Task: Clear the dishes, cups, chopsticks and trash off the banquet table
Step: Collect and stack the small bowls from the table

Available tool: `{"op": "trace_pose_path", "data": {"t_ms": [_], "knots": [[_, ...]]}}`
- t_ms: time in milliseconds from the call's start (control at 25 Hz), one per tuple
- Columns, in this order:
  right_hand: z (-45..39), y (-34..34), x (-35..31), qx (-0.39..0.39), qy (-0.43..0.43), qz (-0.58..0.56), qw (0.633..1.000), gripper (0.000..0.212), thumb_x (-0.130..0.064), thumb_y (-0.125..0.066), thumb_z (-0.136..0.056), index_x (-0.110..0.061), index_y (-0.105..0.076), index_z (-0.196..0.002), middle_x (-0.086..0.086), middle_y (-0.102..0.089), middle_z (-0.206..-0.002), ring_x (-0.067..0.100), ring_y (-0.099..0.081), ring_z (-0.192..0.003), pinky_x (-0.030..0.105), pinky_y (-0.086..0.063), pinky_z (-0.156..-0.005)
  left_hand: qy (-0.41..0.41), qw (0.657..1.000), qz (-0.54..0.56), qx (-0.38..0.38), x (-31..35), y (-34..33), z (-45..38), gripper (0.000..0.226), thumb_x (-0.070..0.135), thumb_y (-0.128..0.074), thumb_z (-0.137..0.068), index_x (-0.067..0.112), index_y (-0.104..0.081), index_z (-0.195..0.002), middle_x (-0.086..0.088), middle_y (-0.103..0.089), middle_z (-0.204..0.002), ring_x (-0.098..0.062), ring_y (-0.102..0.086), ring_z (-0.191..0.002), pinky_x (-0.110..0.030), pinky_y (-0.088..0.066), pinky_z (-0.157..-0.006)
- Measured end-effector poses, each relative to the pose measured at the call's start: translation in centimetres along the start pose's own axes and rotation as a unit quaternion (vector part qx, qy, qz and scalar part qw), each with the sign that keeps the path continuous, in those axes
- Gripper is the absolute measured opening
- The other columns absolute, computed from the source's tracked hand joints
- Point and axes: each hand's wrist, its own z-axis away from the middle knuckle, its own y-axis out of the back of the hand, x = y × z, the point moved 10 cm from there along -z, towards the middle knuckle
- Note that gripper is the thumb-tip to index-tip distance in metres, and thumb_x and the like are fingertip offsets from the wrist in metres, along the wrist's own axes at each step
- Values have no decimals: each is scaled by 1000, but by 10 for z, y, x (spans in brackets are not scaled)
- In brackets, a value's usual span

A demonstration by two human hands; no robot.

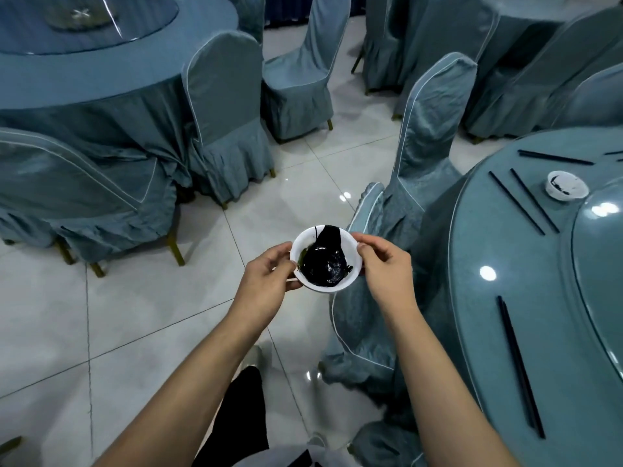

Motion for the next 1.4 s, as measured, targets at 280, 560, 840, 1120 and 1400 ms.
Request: {"op": "trace_pose_path", "data": {"t_ms": [280,560,840,1120,1400], "knots": [[-69,-58,-17,71,-15,-11,997,26,0,-59,-93,-13,-80,-103,3,-78,-95,19,-73,-90,51,-59,-91,2,998,-31,-59,38,28,-110,37,-2,-48,-97,10,-68,-126,-14,-73,-113,-24,-73,-99,-35,-60,-88],[-118,-114,-41,103,-19,-37,994,29,-1,-58,-94,-22,-79,-97,-6,-78,-90,12,-72,-83,31,-62,-73,-6,994,-35,-99,80,56,-196,32,0,-50,-97,15,-71,-116,-9,-75,-108,-18,-74,-90,-29,-61,-80],[-168,-115,-46,163,-36,-36,985,25,-2,-58,-94,-13,-79,-103,1,-78,-91,14,-71,-81,37,-62,-75,-1,988,-51,-148,99,36,-260,34,1,-50,-99,8,-67,-128,-12,-72,-116,-24,-73,-100,-34,-61,-87],[-236,-85,-46,206,-39,-42,977,24,-3,-59,-93,-12,-79,-103,-3,-79,-89,13,-73,-83,35,-62,-78,-7,978,-66,-198,119,-26,-329,36,-4,-48,-97,6,-67,-126,-15,-73,-112,-29,-72,-100,-34,-61,-85],[-321,-32,-50,251,-42,-70,964,27,-7,-60,-92,-22,-81,-97,-5,-78,-87,12,-73,-80,36,-63,-76,-26,963,-109,-247,156,-120,-400,36,-5,-46,-99,5,-68,-125,-15,-73,-111,-28,-72,-100,-36,-61,-86]]}}
